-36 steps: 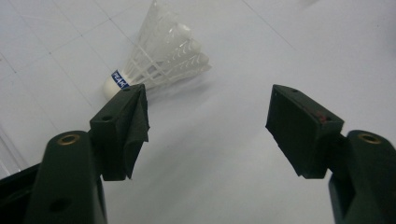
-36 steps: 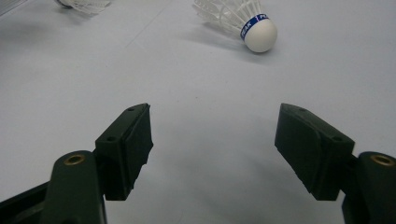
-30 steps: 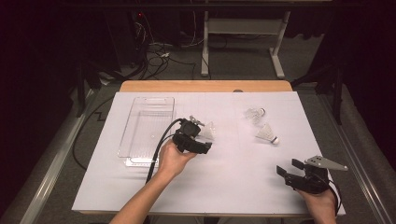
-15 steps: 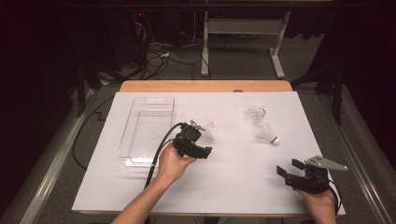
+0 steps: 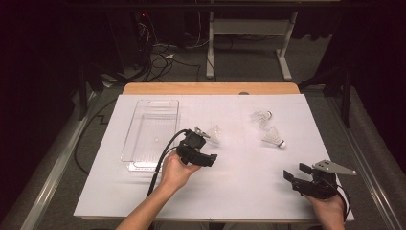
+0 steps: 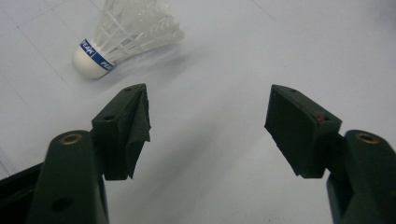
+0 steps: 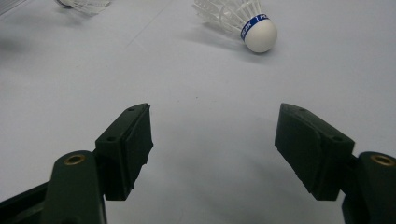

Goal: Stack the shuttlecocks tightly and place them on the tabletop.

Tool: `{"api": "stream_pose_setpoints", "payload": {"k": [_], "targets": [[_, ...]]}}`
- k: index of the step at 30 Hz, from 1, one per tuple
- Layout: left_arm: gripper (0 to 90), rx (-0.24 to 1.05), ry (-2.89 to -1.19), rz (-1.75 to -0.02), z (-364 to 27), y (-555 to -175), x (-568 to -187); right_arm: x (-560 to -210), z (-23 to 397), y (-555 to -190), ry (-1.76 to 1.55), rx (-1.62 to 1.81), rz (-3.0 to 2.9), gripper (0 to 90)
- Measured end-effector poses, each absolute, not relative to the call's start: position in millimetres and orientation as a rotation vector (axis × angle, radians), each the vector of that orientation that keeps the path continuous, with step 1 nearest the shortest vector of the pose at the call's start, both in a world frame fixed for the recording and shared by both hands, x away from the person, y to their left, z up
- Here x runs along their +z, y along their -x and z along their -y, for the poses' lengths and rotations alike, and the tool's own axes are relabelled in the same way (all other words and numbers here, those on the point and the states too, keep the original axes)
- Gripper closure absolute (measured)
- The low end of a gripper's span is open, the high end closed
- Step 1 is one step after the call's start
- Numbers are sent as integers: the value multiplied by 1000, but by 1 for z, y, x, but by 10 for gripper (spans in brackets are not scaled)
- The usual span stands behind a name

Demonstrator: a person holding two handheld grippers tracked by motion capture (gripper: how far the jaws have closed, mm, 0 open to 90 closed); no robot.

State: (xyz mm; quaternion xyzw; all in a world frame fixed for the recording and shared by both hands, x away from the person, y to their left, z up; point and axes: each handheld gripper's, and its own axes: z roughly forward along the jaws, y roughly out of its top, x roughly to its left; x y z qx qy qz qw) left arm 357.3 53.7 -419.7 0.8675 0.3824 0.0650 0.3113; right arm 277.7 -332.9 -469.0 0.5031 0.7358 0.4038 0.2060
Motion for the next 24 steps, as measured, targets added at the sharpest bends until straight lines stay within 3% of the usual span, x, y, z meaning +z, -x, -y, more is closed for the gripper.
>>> {"api": "stream_pose_setpoints", "payload": {"k": [24], "targets": [[311,158,-2302,-999,-59,-343,-427,-469,333,-278,-1403,1126,-2050,278]]}}
